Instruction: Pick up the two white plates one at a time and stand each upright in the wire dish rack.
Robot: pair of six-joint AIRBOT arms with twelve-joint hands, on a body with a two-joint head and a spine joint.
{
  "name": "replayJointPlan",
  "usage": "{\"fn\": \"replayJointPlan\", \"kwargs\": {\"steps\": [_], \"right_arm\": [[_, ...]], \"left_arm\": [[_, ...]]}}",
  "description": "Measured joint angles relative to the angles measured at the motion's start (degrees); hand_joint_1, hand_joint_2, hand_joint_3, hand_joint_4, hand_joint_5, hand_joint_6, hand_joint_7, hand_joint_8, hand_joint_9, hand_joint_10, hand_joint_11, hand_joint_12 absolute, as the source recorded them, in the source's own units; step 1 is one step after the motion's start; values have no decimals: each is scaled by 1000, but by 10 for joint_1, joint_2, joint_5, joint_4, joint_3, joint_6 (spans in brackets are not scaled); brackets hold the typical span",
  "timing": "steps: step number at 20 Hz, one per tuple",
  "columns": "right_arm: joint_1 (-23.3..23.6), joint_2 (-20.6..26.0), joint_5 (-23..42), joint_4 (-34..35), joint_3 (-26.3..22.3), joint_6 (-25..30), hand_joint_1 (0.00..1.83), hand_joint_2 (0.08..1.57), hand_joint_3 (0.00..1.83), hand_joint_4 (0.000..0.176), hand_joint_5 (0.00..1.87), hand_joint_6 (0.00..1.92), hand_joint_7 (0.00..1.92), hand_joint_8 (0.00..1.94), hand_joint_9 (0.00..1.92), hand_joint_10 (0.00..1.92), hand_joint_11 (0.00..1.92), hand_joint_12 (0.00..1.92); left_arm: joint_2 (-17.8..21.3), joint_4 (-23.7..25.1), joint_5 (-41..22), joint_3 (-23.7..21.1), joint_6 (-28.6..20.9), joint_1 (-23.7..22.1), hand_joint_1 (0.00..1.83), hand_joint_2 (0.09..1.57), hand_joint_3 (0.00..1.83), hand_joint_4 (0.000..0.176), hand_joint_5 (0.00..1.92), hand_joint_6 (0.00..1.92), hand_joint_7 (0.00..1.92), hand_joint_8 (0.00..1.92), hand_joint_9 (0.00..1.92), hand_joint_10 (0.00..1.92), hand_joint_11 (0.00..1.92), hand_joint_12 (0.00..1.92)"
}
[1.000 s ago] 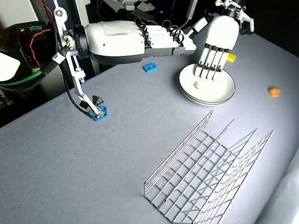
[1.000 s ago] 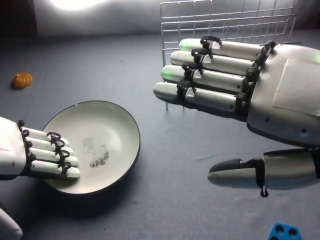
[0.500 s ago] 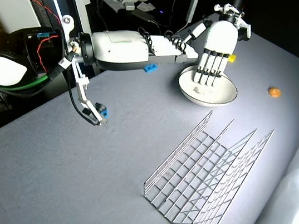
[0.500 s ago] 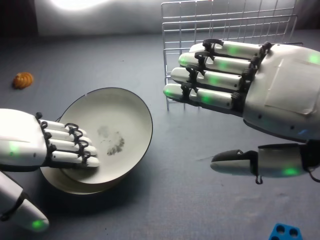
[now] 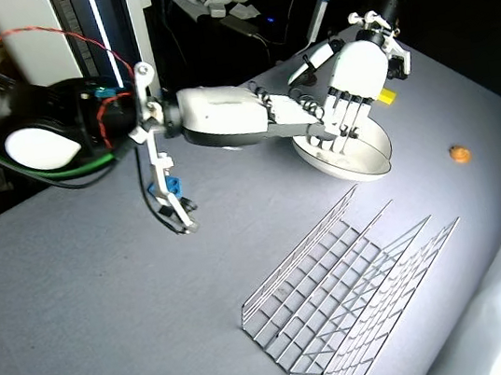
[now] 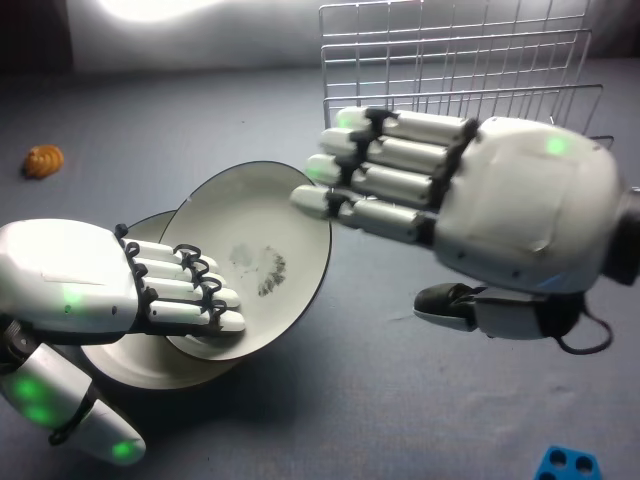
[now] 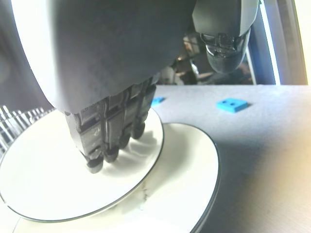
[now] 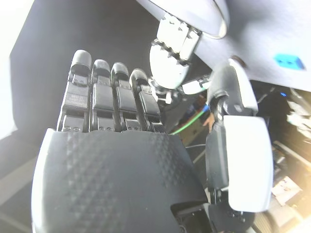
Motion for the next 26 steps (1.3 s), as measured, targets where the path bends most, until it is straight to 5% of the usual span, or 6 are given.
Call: {"fn": "replayJointPlan", "kwargs": {"steps": [3,10,12,15,26], "right_arm": [[0,-34,1,0,26,-9,1110,1004,0,0,33,5,6,1,12,3,0,426],[3,-120,-20,4,94,-24,1172,955,0,0,65,8,29,8,41,8,0,606],[3,-141,-19,2,111,-25,1151,987,5,0,29,6,4,0,6,0,0,461],[3,-161,-19,4,133,-26,1165,968,0,0,103,14,63,10,46,12,0,585],[15,-235,3,5,198,-26,1067,1056,8,0,115,1,69,3,39,1,0,503]], "left_arm": [[0,2,0,0,-1,-2,0,1029,0,0,0,0,0,0,0,0,0,0],[-1,2,0,0,-3,-2,0,1031,1,0,0,0,0,0,0,0,2,0],[-2,-2,0,0,-3,-2,0,1026,0,0,0,0,0,0,0,0,0,0],[-2,-2,-1,1,-3,-2,0,1035,3,0,0,0,0,0,0,0,0,0],[-5,-7,-2,6,-8,-3,0,1036,3,0,0,0,6,2,33,12,41,20]]}}
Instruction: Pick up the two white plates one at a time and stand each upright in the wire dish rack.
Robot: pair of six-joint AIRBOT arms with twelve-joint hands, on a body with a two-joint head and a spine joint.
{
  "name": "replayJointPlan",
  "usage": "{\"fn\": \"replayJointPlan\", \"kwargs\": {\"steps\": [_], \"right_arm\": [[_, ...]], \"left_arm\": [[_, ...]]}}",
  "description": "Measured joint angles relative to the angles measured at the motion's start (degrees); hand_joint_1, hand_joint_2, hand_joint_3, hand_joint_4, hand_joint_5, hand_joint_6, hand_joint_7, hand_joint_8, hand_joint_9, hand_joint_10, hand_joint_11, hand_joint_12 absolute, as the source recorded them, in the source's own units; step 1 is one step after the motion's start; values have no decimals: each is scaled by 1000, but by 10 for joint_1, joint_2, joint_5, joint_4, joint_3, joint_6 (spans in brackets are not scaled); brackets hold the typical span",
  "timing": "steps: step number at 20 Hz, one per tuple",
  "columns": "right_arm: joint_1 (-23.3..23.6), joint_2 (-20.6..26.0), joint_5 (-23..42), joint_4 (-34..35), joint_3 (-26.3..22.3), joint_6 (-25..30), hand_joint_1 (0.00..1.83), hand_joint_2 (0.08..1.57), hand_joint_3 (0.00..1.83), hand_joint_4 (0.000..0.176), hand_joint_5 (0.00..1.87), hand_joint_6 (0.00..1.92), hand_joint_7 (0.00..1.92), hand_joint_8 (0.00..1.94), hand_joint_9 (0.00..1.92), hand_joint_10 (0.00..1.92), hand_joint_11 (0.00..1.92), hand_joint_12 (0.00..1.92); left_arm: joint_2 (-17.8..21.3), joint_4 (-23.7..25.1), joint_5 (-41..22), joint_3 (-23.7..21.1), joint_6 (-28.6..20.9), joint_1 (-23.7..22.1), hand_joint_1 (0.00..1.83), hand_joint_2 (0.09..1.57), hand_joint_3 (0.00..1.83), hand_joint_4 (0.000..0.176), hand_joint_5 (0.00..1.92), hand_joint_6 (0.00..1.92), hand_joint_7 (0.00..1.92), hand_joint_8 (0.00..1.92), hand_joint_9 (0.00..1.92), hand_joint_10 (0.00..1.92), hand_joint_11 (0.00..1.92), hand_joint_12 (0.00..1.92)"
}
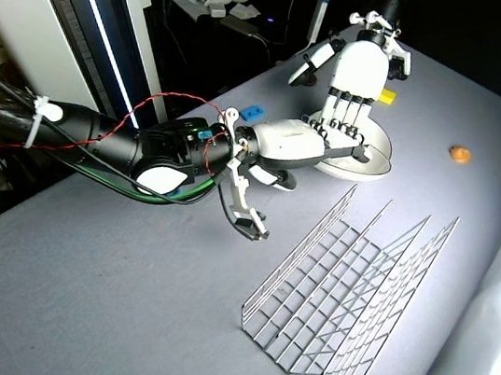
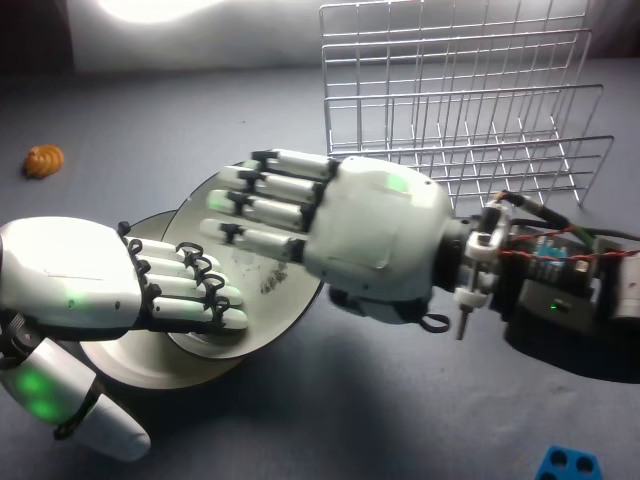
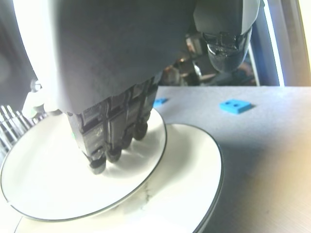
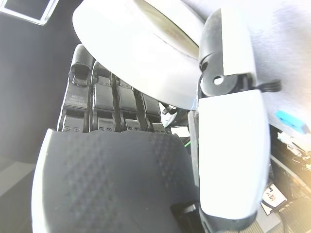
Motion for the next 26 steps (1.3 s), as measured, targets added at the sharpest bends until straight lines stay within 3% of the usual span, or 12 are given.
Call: {"fn": "replayJointPlan", "kwargs": {"steps": [5,9,11,13,16,19,22,23,24,25,26], "right_arm": [[4,-10,7,25,12,-2,1102,1064,9,0,130,1,101,4,72,8,0,555],[4,-17,4,20,13,-4,1061,1135,15,0,112,3,78,5,58,10,0,414],[4,-17,3,21,14,-4,989,1148,6,0,169,14,152,13,129,22,0,580],[3,-18,3,23,17,-4,969,1178,11,0,166,2,157,3,136,13,0,575],[1,-19,1,23,19,-4,991,1194,5,0,234,8,233,8,210,20,0,733],[-1,-21,1,23,19,-5,1092,1172,0,0,509,31,495,17,462,41,11,1139],[-1,-21,0,23,19,-4,1010,1228,3,0,693,34,714,21,676,46,243,1107],[-1,-21,0,23,19,-4,1071,1168,0,0,841,51,867,33,826,64,421,1029],[-1,-21,0,23,19,-4,1102,1179,31,0,814,985,917,7,869,35,449,1044],[-1,-21,2,23,19,-4,1097,1214,18,0,773,1233,983,20,928,44,493,1049],[-1,-21,10,17,19,-5,1193,1124,34,0,921,1109,1008,703,1048,65,647,984]], "left_arm": [[-2,-2,0,3,-2,0,0,1036,2,0,0,0,0,0,12,4,27,13],[-2,-2,0,3,-2,-1,0,1034,1,0,0,0,0,0,1,0,0,0],[-3,-3,-2,6,-2,-1,0,1039,3,0,0,0,0,0,1,0,8,4],[-3,-2,-2,7,-3,-1,0,1036,1,0,0,0,0,0,0,0,6,3],[-3,-3,-1,7,-4,-1,0,1040,2,0,0,0,0,0,0,0,2,2],[-4,-3,-2,9,-5,-1,0,1049,6,0,0,0,0,0,16,6,28,13],[-5,-3,-2,10,-5,-1,0,1045,3,0,0,0,0,0,0,0,20,11],[-5,-3,-3,12,-6,-1,0,1045,3,0,0,0,0,0,0,0,24,14],[-5,-4,-3,12,-6,-1,0,1044,3,0,0,0,0,0,2,1,27,16],[-6,-4,-3,12,-6,-1,0,1047,4,0,0,0,0,0,2,1,20,13],[-6,-6,-5,13,-6,-1,0,1047,4,0,0,0,4,1,4,2,22,14]]}}
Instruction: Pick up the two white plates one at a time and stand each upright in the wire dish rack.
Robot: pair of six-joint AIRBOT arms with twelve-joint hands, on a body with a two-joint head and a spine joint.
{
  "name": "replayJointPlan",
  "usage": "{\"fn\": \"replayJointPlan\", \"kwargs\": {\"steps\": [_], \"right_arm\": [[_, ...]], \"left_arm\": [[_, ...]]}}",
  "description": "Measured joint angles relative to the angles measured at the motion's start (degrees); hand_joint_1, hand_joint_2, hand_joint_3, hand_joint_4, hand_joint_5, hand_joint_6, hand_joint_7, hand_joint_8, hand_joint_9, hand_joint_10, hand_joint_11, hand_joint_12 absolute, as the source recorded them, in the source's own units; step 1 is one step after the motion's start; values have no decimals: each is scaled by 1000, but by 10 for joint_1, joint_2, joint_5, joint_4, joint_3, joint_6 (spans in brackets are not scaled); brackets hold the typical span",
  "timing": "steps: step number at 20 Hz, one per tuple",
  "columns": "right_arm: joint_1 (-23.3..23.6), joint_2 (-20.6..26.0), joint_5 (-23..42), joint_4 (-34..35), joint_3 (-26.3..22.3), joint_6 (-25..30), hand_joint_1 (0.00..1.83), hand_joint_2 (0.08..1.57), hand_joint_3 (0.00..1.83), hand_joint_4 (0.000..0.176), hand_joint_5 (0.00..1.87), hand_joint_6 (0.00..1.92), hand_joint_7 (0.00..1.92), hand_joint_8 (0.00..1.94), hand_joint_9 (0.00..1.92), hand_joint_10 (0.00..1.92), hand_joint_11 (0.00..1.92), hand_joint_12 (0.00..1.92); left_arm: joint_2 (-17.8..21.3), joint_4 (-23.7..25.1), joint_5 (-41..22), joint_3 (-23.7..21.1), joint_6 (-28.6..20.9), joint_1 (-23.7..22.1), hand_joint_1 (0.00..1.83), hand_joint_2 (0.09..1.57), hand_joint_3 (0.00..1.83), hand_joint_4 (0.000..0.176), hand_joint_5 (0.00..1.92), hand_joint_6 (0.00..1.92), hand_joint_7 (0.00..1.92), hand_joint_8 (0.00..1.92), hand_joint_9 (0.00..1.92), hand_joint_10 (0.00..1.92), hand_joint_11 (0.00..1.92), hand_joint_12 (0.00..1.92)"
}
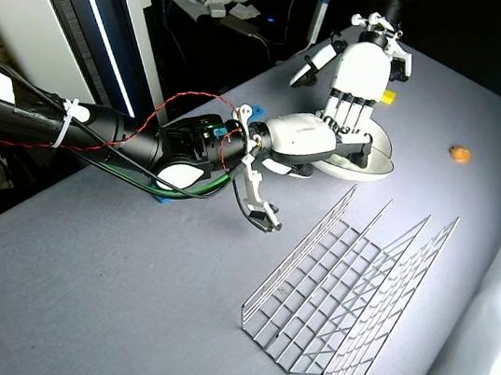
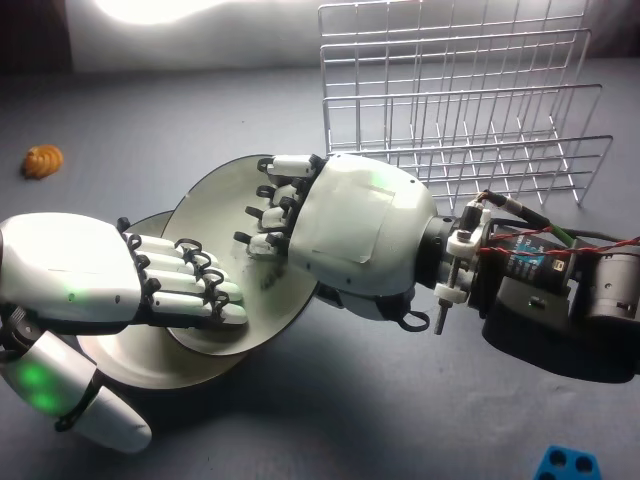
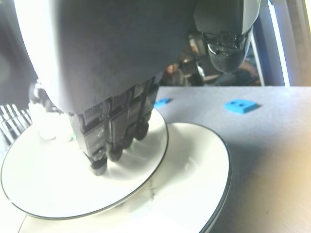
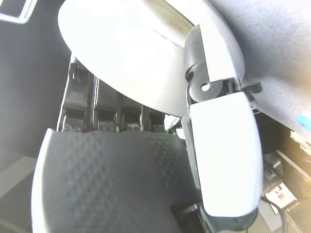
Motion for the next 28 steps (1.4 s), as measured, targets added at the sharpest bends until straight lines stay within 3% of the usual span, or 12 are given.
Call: {"fn": "replayJointPlan", "kwargs": {"steps": [2,3,8,16,17,18,19,20,25,28], "right_arm": [[0,0,13,-6,0,0,1197,1147,5,25,900,1145,952,994,1106,53,689,944],[0,0,16,-7,0,0,1196,1151,3,28,890,1154,949,1013,1112,53,693,945],[0,-1,21,-7,0,0,1209,1137,0,17,895,1124,1005,950,1167,41,767,923],[0,-2,23,-3,0,1,1205,1142,1,25,904,1104,966,1020,1159,5,696,1010],[0,-2,23,-3,0,1,1340,1107,13,0,931,1049,1022,922,952,895,735,986],[0,-2,24,-3,0,0,1237,1129,0,0,926,1070,993,974,948,608,735,994],[0,-2,25,-3,0,0,1215,1130,5,20,925,1078,986,981,1023,367,732,1013],[0,-2,27,-5,0,1,1217,1120,0,25,947,1044,1014,936,1099,217,777,977],[0,-2,37,-14,-14,-1,1217,1116,0,26,952,1043,1027,907,1169,64,777,981],[1,-2,37,-14,-26,-7,1205,1141,1,25,909,1121,968,993,1145,27,733,1028]], "left_arm": [[0,-1,0,1,0,0,0,1049,4,0,0,0,0,0,2,0,20,15],[0,-1,0,1,0,0,0,1056,7,0,0,0,0,0,5,2,25,18],[8,6,-5,1,-2,-6,0,1050,2,0,0,0,0,0,7,1,21,23],[57,8,-35,-1,-26,-19,0,1044,0,0,0,0,0,0,0,0,0,0],[65,10,-40,-1,-30,-25,0,1045,0,0,0,0,0,0,0,0,0,0],[73,5,-47,-1,-32,-31,0,1051,1,0,0,0,11,4,15,6,12,5],[80,5,-48,-4,-35,-37,0,1058,4,0,0,0,20,7,32,12,41,19],[87,5,-55,-5,-38,-43,0,1060,5,0,0,0,22,7,42,15,51,24],[124,8,-78,-15,-50,-49,0,1059,3,0,0,0,22,3,37,6,34,22],[146,9,-91,-23,-50,-49,0,1055,1,0,3,0,24,2,34,2,23,22]]}}
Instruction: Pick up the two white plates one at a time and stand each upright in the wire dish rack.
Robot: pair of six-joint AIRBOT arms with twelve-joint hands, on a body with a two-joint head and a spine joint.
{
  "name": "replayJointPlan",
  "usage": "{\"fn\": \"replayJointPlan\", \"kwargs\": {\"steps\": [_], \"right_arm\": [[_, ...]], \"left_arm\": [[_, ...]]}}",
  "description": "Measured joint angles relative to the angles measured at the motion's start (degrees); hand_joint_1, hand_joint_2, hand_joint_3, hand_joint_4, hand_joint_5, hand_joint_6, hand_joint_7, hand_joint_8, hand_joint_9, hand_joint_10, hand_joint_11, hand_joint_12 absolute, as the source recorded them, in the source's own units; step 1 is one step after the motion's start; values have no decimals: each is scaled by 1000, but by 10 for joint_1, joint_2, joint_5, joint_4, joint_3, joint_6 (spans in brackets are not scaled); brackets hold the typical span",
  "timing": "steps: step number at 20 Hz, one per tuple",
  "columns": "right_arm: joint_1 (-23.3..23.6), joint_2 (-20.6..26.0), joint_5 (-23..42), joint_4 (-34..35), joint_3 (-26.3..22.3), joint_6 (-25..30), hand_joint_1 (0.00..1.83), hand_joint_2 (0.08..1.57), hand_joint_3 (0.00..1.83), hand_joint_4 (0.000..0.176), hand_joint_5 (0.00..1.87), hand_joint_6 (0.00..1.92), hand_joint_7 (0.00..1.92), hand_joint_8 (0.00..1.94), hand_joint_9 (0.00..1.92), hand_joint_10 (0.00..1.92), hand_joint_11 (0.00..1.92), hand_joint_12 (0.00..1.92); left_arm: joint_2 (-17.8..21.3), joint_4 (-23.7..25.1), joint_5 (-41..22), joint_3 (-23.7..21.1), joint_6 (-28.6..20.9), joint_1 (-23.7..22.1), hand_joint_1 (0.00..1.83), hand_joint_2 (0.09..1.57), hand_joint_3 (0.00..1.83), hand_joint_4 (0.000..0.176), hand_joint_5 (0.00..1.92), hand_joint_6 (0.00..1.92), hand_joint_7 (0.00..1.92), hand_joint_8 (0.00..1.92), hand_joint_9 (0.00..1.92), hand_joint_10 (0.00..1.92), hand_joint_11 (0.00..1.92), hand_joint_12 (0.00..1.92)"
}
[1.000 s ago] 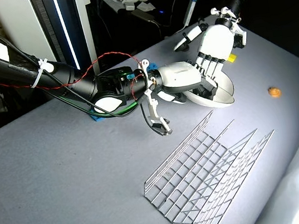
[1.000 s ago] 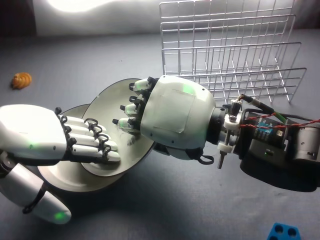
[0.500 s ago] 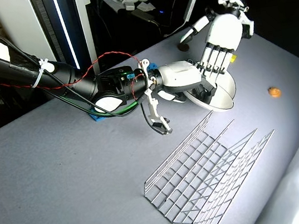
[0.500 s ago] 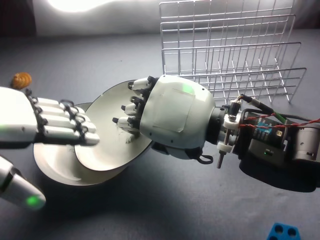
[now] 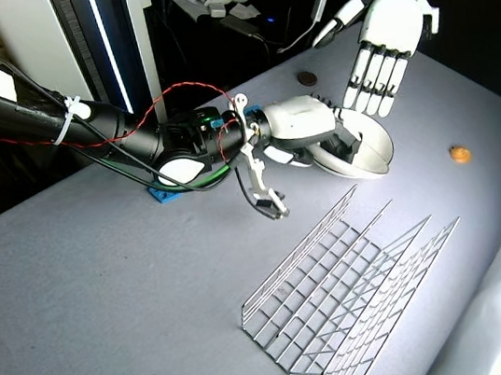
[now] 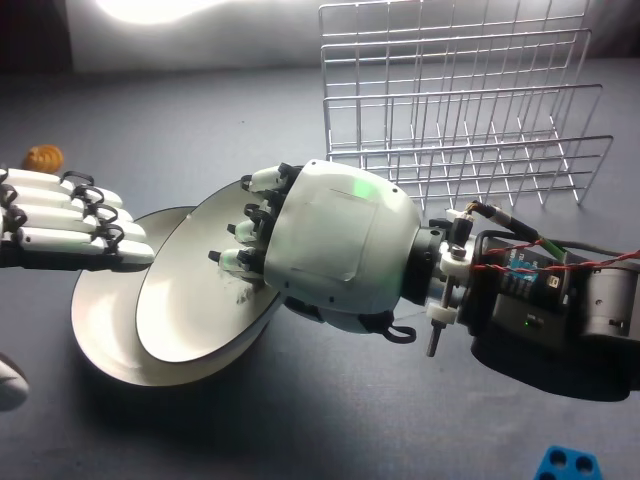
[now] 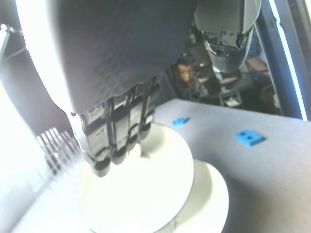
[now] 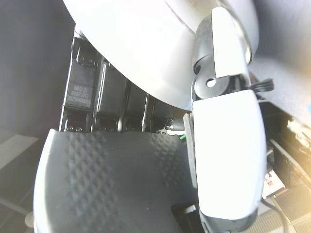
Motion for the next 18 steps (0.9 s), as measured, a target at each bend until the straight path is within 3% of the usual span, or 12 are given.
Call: {"fn": "replayJointPlan", "kwargs": {"steps": [2,3,13,18], "right_arm": [[6,5,-1,3,-8,-5,1203,1146,0,25,903,1137,961,998,1144,18,724,1046],[8,12,-1,3,-16,-6,1216,1121,0,26,958,1056,1009,914,1164,19,764,1039],[36,61,-18,18,-75,-7,1204,1140,1,25,913,1122,971,982,1171,4,739,1068],[60,97,-34,52,-111,2,1220,1114,0,26,967,1032,1026,897,1202,10,748,1058]], "left_arm": [[8,6,-8,-2,-1,0,0,1047,0,0,0,0,7,0,9,1,11,20],[13,8,-13,-2,-1,0,0,1057,2,0,3,1,33,12,40,15,38,18],[51,10,-42,-1,6,-3,0,1049,0,0,0,0,20,4,17,4,2,1],[55,11,-53,7,35,-3,0,1054,0,0,0,0,10,4,7,3,0,0]]}}
